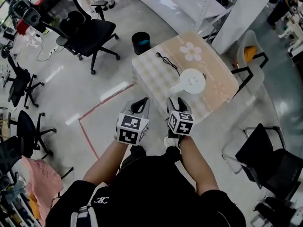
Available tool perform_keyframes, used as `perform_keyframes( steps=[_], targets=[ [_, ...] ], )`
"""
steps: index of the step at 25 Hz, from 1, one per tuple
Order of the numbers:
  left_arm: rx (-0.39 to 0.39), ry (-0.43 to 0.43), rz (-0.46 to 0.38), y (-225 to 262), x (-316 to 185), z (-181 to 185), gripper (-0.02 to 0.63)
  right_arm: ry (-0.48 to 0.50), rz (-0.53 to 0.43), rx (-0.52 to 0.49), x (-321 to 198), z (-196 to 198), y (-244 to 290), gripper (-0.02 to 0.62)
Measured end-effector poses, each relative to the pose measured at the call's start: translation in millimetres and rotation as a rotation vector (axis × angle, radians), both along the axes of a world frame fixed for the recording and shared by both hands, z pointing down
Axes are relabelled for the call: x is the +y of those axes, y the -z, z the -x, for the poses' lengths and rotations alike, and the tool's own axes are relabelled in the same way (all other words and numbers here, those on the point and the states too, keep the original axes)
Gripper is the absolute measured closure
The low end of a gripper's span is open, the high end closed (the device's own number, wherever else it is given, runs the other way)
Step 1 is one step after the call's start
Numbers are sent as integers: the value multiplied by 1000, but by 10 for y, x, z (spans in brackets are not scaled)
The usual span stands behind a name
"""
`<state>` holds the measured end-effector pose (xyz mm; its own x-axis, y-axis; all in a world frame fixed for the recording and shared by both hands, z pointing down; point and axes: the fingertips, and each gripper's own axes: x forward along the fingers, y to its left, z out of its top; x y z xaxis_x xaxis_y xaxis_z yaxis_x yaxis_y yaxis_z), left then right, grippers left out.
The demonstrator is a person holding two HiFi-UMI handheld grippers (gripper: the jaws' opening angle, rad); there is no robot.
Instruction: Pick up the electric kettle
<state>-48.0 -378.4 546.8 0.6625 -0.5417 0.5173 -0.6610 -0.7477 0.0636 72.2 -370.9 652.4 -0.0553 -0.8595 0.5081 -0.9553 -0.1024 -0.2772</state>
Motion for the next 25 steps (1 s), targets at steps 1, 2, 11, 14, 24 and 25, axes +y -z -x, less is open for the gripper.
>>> perform_keyframes(
  steps=[1,2,11,14,24,25],
  targets=[
    [-9,13,-2,-14,15,46,606,5,7,4,-45,-3,-49,410],
    [-19,29,-3,-23,25,97,607,10,10,6,-91,2,-91,410],
    [-79,217,0,-31,2,598,606,46,36,104,-415,42,-414,410],
    [-82,274,4,-47,-27,728,606,61,30,119,-532,46,-457,410],
    [-103,319,9,-113,-48,844,606,116,-31,191,-732,117,-436,417],
    [-106,320,9,-119,-53,850,606,119,-38,202,-740,114,-436,422]
  ],
)
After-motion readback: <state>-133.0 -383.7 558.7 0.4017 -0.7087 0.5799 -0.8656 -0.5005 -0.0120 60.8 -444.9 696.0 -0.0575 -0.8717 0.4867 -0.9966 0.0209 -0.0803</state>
